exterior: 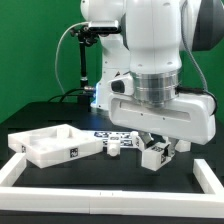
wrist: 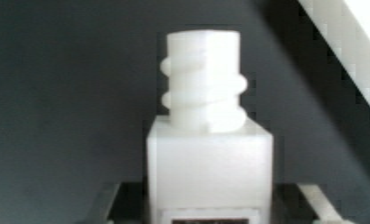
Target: Assemble one leg
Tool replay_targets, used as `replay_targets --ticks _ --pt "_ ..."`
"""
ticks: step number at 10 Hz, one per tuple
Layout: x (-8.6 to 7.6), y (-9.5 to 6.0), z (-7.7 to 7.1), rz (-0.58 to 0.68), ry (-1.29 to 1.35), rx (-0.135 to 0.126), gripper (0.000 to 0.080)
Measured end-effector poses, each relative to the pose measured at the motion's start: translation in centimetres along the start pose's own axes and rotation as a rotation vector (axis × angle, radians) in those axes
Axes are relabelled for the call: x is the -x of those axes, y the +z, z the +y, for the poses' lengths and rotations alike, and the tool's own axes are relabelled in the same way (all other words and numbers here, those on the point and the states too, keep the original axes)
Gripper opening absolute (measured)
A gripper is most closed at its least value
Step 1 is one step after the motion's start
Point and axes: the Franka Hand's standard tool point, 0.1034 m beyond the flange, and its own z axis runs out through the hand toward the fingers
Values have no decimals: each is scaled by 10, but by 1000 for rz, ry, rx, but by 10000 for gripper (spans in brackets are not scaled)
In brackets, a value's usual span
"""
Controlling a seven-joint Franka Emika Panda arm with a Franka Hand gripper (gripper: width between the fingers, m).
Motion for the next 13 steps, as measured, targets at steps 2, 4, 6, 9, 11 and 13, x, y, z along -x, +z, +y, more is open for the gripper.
replay_targets --ticks 2,4,6,9,11,13 --pt "8 2 7 4 -24 2 284" --pt "37 2 34 -2 -72 14 284" --pt "56 9 49 44 -79 6 284" --pt "67 13 36 87 -73 -7 284" --pt "84 20 28 119 -138 -8 284" --pt "97 35 35 149 -237 -3 284"
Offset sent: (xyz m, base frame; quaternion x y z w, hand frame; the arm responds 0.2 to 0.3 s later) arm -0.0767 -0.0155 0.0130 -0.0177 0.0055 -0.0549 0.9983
